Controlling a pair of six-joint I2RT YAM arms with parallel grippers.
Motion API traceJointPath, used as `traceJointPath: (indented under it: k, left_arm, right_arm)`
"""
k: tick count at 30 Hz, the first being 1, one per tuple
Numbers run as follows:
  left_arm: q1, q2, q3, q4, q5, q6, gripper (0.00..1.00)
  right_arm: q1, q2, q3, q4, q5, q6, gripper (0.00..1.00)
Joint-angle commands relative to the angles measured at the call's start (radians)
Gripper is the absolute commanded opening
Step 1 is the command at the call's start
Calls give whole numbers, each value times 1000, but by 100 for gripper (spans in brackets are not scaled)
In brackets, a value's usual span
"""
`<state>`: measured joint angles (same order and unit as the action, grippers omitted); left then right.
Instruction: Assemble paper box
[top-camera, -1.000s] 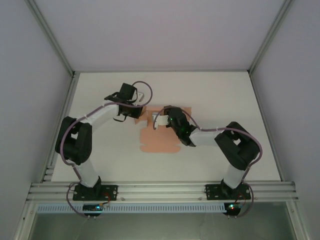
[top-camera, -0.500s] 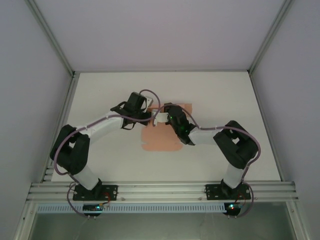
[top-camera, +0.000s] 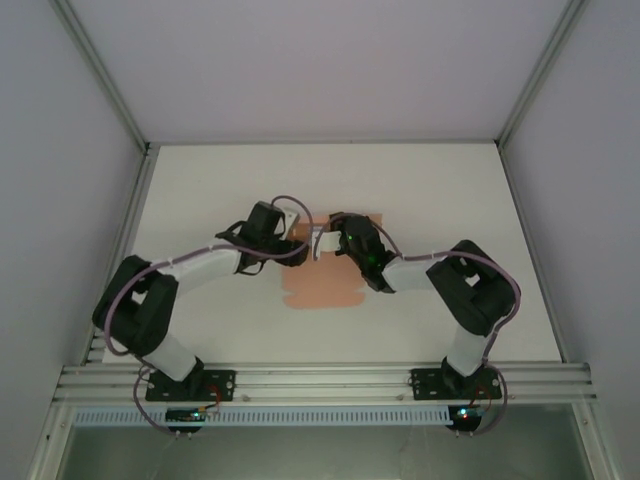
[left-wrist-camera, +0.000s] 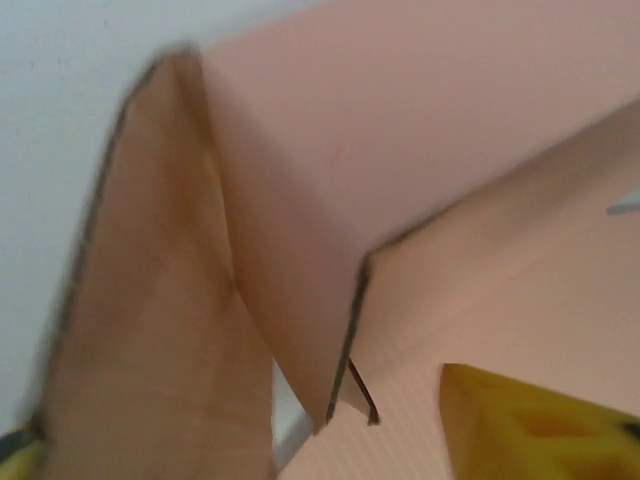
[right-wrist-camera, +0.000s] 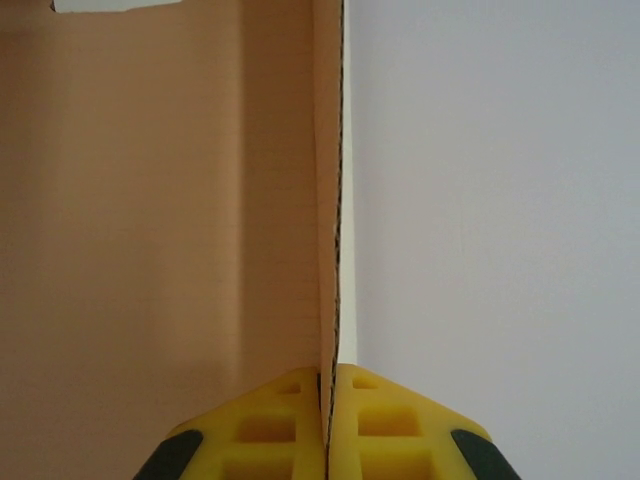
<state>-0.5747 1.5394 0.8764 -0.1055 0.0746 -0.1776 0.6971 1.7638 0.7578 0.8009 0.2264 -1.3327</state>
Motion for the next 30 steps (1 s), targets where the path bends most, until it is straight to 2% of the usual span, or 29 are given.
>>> traceJointPath:
  k: [1,5,9,11,14,16,25,28,30]
  left_arm:
    - [34,-132,-19,-8,8,-36,99]
    - [84,-269,-40,-62,-3,-74,100]
    - [212,-340,-40,-117,-66,-174,100]
    - [302,-318,-32,-132,-66,-221,99]
    - [407,-211,14,-136,-69,-248,99]
    - [442,-116,66,-135,-71,-255,99]
    - [454,235,283,-55,83,-208,100]
    - [447,284,311,-35,188,-173,93]
    - [430,277,288,-1,232,-148,93]
  right_arm:
    - [-19,53,12,96,-22,-87,0]
    - [-29,81,24,149,-40,-133,0]
    - [-37,112,70,208,-11,-144,0]
    - [-38,151,112,262,45,-149,0]
    - [-47,207,120,373,27,-197,0]
    - [-48,214,132,334,14,-189,0]
    - [-52,263,160,307,-1,-178,0]
    - [-55,268,162,292,6,-164,0]
    - [-56,279,165,300,10,-167,0]
